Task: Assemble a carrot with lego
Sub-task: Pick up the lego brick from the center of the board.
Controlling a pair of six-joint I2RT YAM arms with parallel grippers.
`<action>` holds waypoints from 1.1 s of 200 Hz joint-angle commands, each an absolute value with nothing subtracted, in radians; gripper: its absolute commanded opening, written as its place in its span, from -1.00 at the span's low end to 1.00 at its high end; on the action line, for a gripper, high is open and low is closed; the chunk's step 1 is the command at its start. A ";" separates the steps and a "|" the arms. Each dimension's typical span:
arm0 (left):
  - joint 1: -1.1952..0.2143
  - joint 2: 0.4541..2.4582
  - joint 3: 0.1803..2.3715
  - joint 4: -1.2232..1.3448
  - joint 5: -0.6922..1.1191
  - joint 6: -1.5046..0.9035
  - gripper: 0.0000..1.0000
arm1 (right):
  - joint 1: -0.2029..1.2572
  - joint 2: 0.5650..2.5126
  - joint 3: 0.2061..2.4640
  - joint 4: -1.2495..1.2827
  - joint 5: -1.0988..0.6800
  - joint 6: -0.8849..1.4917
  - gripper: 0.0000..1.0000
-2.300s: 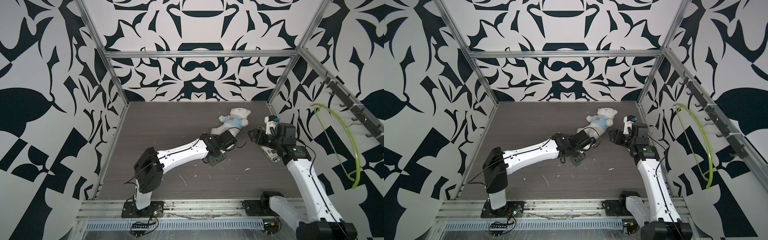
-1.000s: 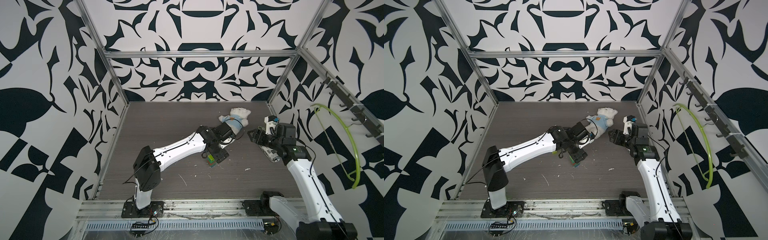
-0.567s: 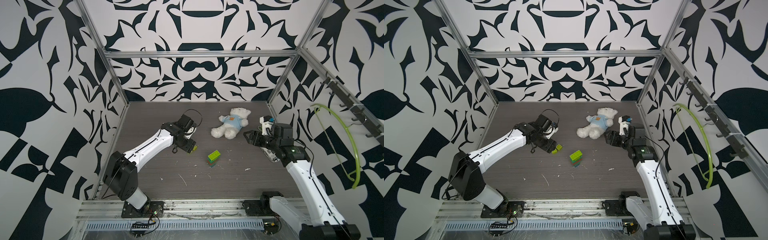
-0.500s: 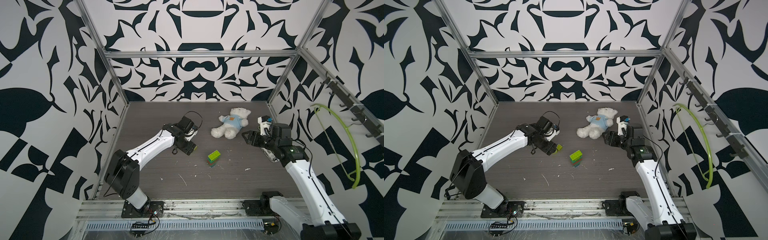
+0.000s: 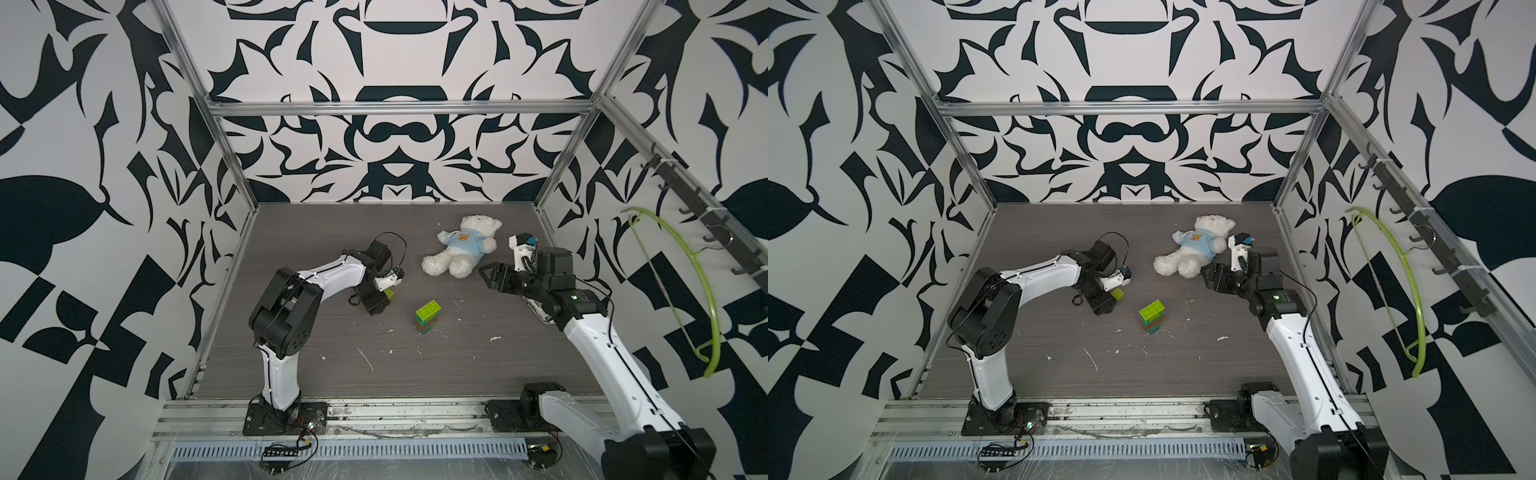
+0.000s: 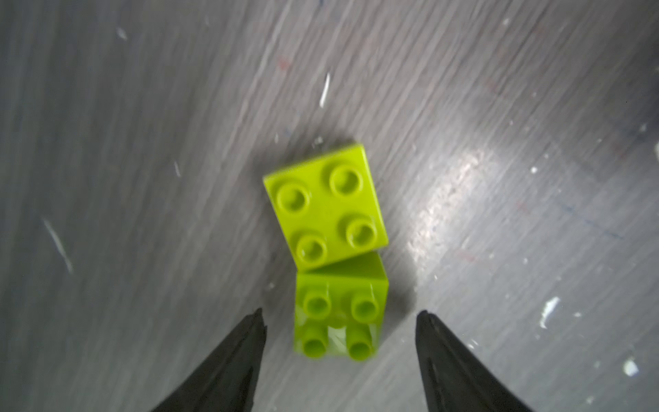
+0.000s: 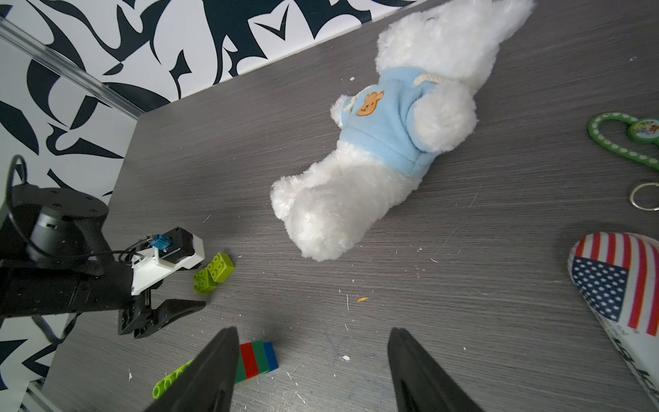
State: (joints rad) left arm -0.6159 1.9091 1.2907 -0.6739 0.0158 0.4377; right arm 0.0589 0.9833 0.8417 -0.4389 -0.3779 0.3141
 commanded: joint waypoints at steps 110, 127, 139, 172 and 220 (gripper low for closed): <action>-0.613 1.859 1.312 -0.782 0.031 0.413 -0.61 | 0.066 0.983 0.832 -0.419 -0.428 0.309 0.42; -0.612 1.769 1.294 -0.812 0.041 0.370 -0.62 | 0.099 1.002 0.804 -0.394 -0.460 0.324 0.42; -0.618 1.710 1.305 -0.861 0.082 0.310 -0.67 | 0.151 1.020 0.794 -0.394 -0.441 0.322 0.42; -0.717 1.620 1.414 -0.990 0.126 0.182 -0.71 | 0.229 1.083 0.783 -0.373 -0.434 0.333 0.40; -0.873 1.691 1.626 -1.166 0.091 0.045 -0.67 | 0.228 1.105 0.809 -0.392 -0.371 0.295 0.39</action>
